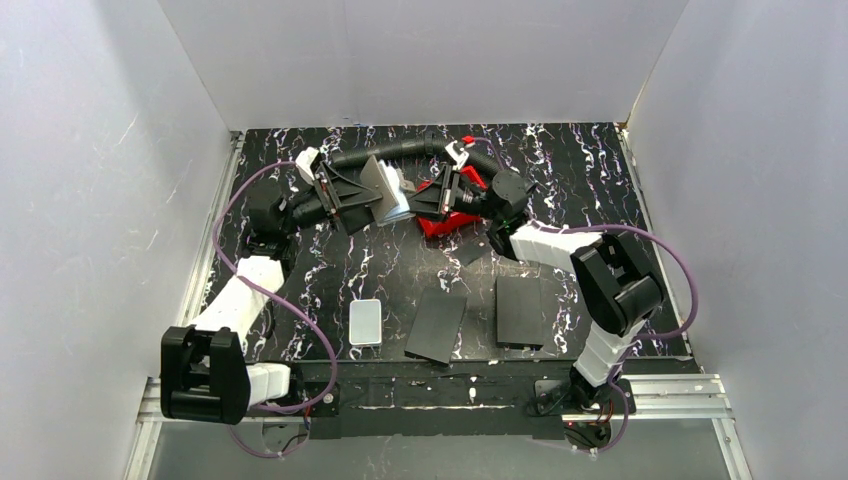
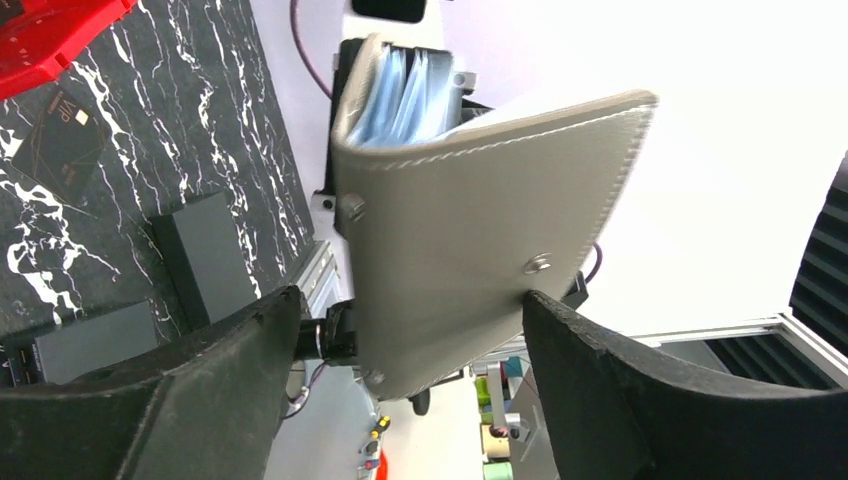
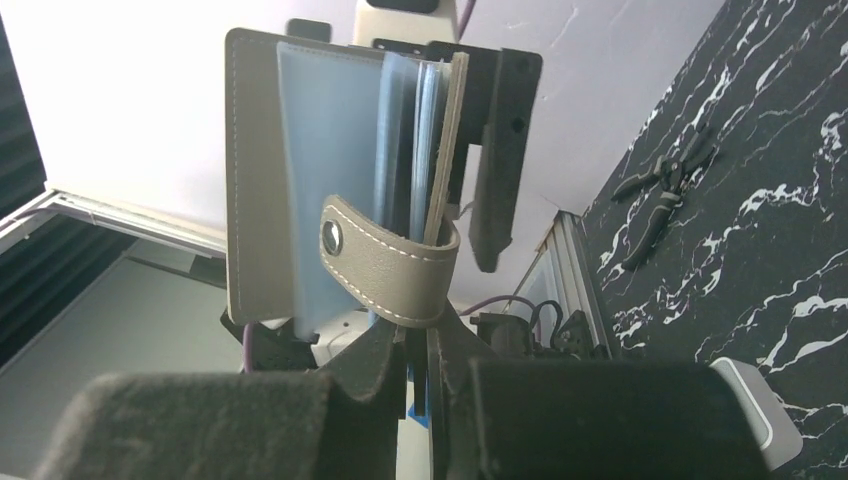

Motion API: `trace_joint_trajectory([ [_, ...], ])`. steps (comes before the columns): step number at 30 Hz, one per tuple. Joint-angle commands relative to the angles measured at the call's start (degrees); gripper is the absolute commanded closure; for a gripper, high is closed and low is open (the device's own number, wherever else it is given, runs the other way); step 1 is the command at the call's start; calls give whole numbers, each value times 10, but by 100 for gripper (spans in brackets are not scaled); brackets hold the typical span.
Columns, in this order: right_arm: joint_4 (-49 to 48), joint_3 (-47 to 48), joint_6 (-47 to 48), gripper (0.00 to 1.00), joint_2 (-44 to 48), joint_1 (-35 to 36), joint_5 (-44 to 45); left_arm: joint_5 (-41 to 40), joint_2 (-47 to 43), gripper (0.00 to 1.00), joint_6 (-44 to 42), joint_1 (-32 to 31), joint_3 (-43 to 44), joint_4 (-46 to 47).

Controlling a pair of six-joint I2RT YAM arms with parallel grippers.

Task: Put the credit cards into the card holder
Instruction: Close the card holder at the center of the board.

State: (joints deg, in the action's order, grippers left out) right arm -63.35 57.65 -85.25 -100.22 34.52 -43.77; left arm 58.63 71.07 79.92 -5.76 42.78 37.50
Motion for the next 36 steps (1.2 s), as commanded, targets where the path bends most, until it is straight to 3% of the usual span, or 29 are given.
trace_joint_trajectory([
  [1,-48,8,10,99,-10,16,17,-12,-9,23,5,-3,-10,40],
  [7,-68,-8,6,99,-16,27,30,-16,2,50,26,-3,-39,75],
  [10,-73,-21,6,99,-15,27,39,-20,4,57,32,-3,-53,90],
  [17,-90,-30,-1,99,-18,31,51,-38,4,61,39,-3,-72,112],
  [24,-68,-46,25,98,-9,37,58,-47,26,78,51,-2,-86,164],
  [28,19,-48,89,89,19,40,72,-50,46,98,71,-2,-99,215],
  [31,113,-44,154,79,47,41,100,-54,42,100,64,-2,-107,220],
  [36,328,-14,291,54,96,41,172,-59,33,100,54,-2,-125,221],
])
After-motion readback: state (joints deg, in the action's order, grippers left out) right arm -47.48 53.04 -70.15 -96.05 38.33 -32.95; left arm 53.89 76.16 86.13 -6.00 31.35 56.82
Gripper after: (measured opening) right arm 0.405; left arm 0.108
